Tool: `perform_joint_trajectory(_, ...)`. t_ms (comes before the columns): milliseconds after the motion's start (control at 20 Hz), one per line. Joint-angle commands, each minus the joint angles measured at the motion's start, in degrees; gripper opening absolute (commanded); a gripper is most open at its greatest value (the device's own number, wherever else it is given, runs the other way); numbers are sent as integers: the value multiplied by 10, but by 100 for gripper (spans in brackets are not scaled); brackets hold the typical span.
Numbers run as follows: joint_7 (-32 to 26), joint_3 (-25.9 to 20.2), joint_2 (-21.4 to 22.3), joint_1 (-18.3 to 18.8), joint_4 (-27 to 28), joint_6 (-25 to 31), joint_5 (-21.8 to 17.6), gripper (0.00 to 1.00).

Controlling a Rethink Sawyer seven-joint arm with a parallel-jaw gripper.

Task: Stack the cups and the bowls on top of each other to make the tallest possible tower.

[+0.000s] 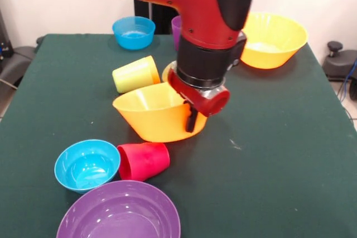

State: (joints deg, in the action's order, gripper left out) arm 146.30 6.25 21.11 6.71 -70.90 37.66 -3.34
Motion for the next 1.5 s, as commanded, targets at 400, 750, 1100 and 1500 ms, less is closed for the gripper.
perform_joint_trajectory(400,148,27,-90,-76,87,44,89,0)
perform_joint_trajectory(750,141,46,-139,-87,121,22,119,0)
perform_joint_trajectory(1100,128,55,-159,-89,136,10,141,0)
perform_joint_trajectory(1500,125,67,-154,-101,126,27,169,100)
